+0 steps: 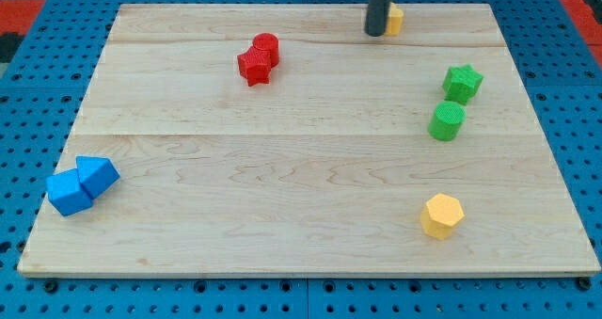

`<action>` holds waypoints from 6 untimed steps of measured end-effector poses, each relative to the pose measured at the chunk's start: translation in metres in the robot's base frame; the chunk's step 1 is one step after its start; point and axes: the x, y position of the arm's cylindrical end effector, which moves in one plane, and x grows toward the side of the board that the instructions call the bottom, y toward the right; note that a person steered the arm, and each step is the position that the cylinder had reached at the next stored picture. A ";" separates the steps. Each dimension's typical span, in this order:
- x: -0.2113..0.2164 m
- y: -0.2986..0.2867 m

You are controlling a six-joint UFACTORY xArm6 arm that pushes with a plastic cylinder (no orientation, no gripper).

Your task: Move the yellow heart towards the top right

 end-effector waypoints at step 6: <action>0.119 0.218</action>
